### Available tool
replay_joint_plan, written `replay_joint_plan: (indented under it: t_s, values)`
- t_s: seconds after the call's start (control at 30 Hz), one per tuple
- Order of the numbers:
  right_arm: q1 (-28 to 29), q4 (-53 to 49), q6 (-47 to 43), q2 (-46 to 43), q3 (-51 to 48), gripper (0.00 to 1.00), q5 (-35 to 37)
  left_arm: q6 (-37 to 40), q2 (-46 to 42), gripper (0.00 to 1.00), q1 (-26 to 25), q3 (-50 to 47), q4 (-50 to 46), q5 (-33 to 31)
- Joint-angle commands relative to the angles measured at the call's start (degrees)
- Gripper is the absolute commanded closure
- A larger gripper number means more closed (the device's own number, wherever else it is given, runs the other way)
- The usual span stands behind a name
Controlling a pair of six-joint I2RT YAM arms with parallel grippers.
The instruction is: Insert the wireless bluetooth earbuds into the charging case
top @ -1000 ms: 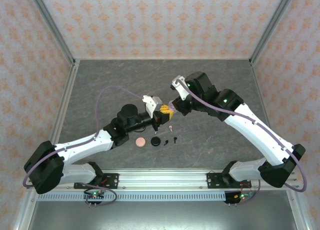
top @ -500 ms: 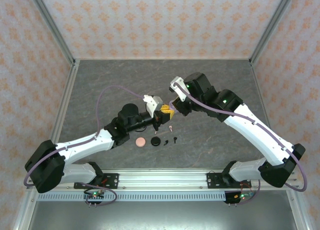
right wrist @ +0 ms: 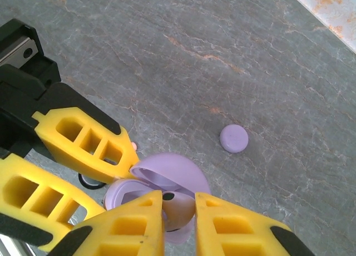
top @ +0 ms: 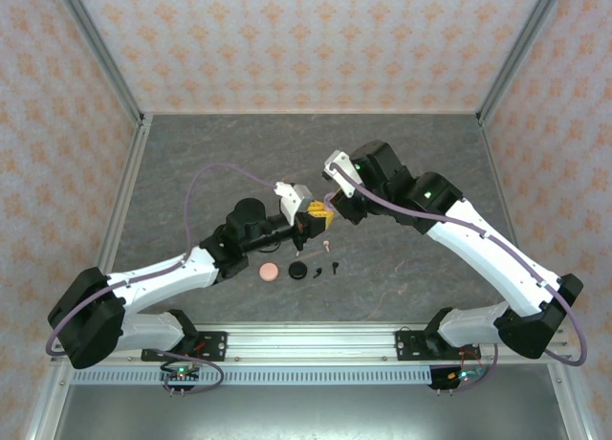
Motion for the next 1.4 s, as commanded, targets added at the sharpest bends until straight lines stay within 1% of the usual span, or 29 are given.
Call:
replay_joint_plan:
  t_s: [0.0, 0.33, 0.7, 0.97, 1.03, 1.1, 1.23, 1.3, 1.37]
  values:
    - [0.53, -1.64, -1.12, -0.76, -0.89, 0.82, 0.97, 0.57, 0.28, 1.0, -0.24, 1.99, 0.88, 0.81]
    - [0.67, -0.13, 0.44, -1.13, -2.33, 0.81, -3.92, 0.48, 0.07, 1.0, -0.17, 1.81, 0.89, 0.64]
    - [0.67, 0.71, 1.74, -2.05, -1.04, 0.74, -3.31, 0.31, 0.2, 1.0, -0.24, 1.5, 1.36, 0.79]
    - [0.51, 2.19, 6.24, -3.81, 2.03, 0.55, -0.41, 0.15, -0.06, 1.0, -0.19, 0.98, 2.02, 0.98]
    - [-0.77, 3.84, 8.45, -5.77, 1.33, 0.45, -1.92, -0.03, -0.42, 1.0, -0.24, 0.49, 2.89, 0.97]
    - [-3.64, 6.25, 11.04, -8.66, -0.74, 0.38, -6.6, -0.05, -0.92, 1.0, -0.24, 0.0, 3.67, 1.26]
    - [-11.65, 10.74, 16.75, -13.37, -6.92, 0.21, -19.23, 0.04, -2.55, 1.0, -0.2, -0.88, 4.59, 2.26]
    - [-14.7, 12.38, 18.84, -14.98, -10.07, 0.11, -24.67, 0.14, -3.42, 1.0, -0.23, -1.56, 5.2, 2.46]
    - [-16.38, 14.85, 21.09, -15.98, -13.21, 0.04, -30.31, 0.22, -4.23, 1.0, -0.23, -2.09, 5.62, 2.62]
